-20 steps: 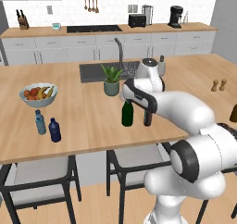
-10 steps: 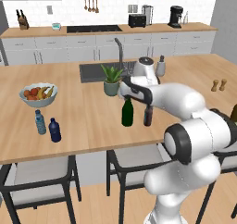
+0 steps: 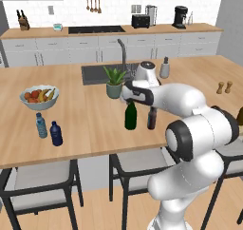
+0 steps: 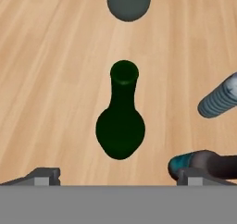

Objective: Move the plastic bottles in the middle to the plastics group, and the glass bottles in the middle to the glass group.

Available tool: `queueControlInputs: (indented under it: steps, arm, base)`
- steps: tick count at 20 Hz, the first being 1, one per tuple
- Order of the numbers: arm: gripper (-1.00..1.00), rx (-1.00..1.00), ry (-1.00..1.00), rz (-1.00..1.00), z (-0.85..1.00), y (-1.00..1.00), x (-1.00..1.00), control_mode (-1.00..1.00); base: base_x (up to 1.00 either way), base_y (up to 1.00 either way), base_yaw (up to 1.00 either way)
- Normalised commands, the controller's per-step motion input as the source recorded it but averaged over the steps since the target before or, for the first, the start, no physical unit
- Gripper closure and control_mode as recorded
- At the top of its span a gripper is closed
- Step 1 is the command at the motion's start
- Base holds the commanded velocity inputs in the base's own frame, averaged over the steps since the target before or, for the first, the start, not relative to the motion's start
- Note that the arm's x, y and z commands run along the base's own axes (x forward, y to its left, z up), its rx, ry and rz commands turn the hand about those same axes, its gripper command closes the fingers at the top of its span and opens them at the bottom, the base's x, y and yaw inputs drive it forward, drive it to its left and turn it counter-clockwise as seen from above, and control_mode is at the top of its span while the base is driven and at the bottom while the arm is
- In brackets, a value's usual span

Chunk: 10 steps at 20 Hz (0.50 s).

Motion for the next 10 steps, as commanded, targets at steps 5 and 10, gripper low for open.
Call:
queueControlInputs:
  steps: [5, 10]
  arm:
    - [-1.00, 0.00, 0.00, 0.00, -0.24, 0.00, 0.03, -1.00]
    - [-1.00, 0.00, 0.00, 0.00, -0.23, 0.00, 0.15, -1.00]
  base:
    - [0.00, 0.00, 0.00]
    - [0.00, 0.00, 0.00]
